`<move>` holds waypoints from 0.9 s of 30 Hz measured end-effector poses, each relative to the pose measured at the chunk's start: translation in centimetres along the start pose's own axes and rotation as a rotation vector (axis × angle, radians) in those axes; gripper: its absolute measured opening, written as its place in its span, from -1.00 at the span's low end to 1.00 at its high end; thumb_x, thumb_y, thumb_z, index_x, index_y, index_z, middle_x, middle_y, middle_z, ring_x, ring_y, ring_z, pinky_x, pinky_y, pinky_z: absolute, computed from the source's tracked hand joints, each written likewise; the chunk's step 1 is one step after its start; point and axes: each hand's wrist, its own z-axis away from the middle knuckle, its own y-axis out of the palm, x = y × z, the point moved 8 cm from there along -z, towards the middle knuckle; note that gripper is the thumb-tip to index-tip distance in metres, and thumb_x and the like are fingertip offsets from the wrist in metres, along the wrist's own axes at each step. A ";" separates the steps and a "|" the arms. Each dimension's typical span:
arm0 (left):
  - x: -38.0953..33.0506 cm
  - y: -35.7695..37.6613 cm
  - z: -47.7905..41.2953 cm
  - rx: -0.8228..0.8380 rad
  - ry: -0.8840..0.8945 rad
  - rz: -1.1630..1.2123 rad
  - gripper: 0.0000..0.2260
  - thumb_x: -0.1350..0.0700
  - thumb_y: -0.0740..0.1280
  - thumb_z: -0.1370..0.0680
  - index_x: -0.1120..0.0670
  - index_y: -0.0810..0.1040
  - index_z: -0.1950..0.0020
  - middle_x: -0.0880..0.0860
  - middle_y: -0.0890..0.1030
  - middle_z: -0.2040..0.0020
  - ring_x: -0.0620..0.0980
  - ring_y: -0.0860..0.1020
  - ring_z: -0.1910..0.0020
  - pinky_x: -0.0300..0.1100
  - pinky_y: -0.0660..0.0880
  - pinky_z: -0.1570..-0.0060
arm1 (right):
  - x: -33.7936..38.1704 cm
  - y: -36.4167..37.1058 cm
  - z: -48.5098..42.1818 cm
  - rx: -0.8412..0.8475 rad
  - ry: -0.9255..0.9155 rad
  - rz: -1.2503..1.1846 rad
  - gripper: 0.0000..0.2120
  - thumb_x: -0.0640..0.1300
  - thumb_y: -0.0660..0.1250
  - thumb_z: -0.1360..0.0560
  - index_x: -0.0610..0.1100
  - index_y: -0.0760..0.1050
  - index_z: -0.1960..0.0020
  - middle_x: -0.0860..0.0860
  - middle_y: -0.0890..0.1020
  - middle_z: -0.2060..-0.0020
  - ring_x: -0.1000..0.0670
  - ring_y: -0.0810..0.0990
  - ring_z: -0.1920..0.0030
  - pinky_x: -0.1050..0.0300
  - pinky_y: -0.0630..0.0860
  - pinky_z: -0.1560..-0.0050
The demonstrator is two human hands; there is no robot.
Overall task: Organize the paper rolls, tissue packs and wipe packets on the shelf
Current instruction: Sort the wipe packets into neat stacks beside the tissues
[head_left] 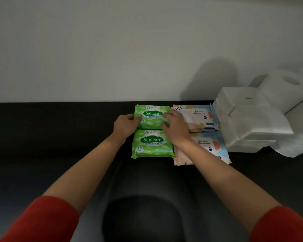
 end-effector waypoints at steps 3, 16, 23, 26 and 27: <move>-0.3 -0.3 0.2 -0.014 0.048 0.006 -0.62 0.03 0.39 -0.52 0.10 0.53 -0.30 0.00 0.61 -0.18 -0.07 0.58 -0.11 -0.23 0.45 -0.12 | 0.2 0.0 0.0 0.002 -0.021 0.019 -0.61 -0.15 0.21 -0.59 -0.15 0.37 -0.41 -0.07 0.34 -0.43 -0.05 0.20 -0.46 0.09 0.09 -0.44; -0.5 -0.4 -0.1 0.005 0.072 0.078 -0.60 0.12 0.41 -0.51 0.16 0.50 -0.33 0.05 0.60 -0.18 -0.08 0.56 -0.08 -0.09 0.46 -0.25 | 0.2 0.0 0.0 0.001 -0.020 0.019 -0.59 -0.12 0.25 -0.58 -0.14 0.38 -0.41 -0.05 0.36 -0.41 -0.04 0.23 -0.43 0.11 0.12 -0.42; 0.3 0.8 0.0 0.108 0.001 0.163 -0.61 0.10 0.36 -0.54 0.12 0.47 -0.36 0.03 0.60 -0.19 0.00 0.60 -0.10 0.00 0.50 -0.22 | 0.2 0.0 0.1 0.005 -0.022 0.020 -0.60 -0.13 0.24 -0.58 -0.13 0.38 -0.41 -0.04 0.36 -0.41 -0.03 0.23 -0.43 0.15 0.11 -0.40; 0.4 0.7 0.0 0.122 -0.006 0.203 -0.68 0.14 0.35 -0.55 0.11 0.52 -0.30 0.07 0.63 -0.14 0.01 0.62 -0.07 0.00 0.51 -0.20 | 0.2 0.0 0.1 0.004 -0.021 0.011 -0.60 -0.13 0.24 -0.58 -0.12 0.38 -0.41 -0.04 0.36 -0.41 -0.03 0.23 -0.44 0.14 0.11 -0.41; 0.3 0.6 0.1 0.127 -0.013 0.210 -0.69 0.15 0.35 -0.55 0.12 0.52 -0.30 0.07 0.64 -0.13 0.00 0.62 -0.06 -0.02 0.51 -0.19 | 0.2 0.0 0.1 0.004 -0.019 0.009 -0.60 -0.13 0.24 -0.58 -0.12 0.38 -0.41 -0.04 0.36 -0.41 -0.03 0.23 -0.44 0.13 0.11 -0.41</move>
